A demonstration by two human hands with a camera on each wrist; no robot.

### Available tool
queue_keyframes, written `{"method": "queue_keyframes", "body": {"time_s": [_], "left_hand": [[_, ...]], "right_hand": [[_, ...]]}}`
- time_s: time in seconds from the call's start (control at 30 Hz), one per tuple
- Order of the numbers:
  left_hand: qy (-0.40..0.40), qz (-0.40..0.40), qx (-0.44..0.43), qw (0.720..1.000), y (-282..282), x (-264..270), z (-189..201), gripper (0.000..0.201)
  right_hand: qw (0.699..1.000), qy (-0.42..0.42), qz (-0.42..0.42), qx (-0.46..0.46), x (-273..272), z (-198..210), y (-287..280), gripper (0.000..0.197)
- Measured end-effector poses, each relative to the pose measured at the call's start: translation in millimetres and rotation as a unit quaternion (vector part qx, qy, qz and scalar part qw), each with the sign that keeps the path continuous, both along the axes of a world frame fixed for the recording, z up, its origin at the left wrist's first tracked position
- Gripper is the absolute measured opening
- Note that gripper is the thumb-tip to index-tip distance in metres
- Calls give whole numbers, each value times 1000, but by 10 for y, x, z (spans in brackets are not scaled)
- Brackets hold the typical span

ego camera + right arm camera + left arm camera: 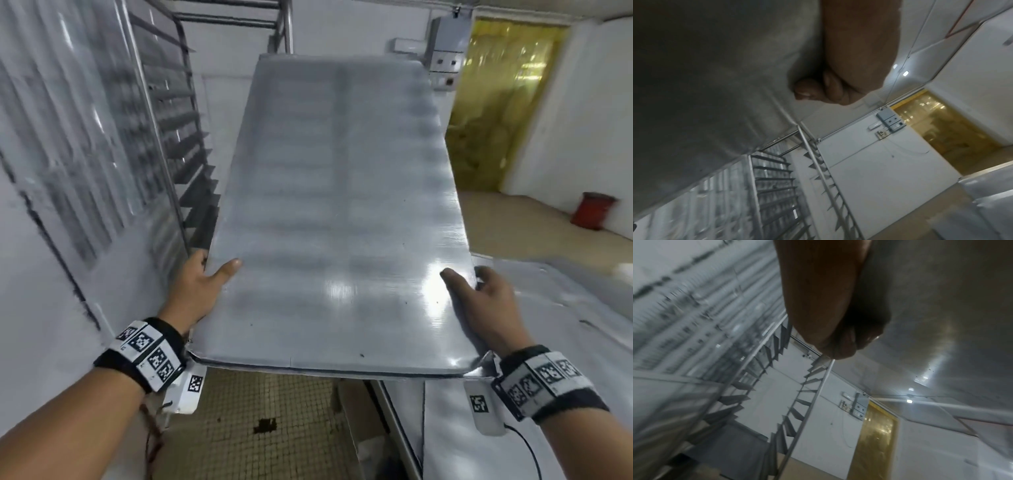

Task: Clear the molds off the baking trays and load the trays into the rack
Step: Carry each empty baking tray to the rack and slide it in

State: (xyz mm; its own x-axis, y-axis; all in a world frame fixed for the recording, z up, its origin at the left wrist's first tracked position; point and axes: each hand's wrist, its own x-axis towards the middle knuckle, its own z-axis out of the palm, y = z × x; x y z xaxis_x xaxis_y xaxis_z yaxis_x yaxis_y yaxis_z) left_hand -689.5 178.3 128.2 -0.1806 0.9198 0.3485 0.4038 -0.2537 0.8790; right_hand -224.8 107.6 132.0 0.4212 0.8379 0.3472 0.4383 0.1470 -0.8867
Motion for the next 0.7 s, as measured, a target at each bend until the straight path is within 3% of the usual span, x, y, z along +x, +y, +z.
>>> {"method": "queue_keyframes", "body": {"time_s": [0.2,0.33,0.5,0.7], "left_hand": [[-3,74,8,997,-570,-582,35,39],[-4,109,-7,994,-822,-899,34,29],[-16,135,-38,990,-984,-1206,-65,24],[-1,147,-75,986,-1017,-1350,-191,15]], "right_hand": [[995,-1,95,-22,-544,-84,409,62],[989,-38,130,-53,-961,-17,510,48],[982,-7,172,-81,-1325,-270,810,90],[974,-23,194,-112,-1605,-380,776,58]]}}
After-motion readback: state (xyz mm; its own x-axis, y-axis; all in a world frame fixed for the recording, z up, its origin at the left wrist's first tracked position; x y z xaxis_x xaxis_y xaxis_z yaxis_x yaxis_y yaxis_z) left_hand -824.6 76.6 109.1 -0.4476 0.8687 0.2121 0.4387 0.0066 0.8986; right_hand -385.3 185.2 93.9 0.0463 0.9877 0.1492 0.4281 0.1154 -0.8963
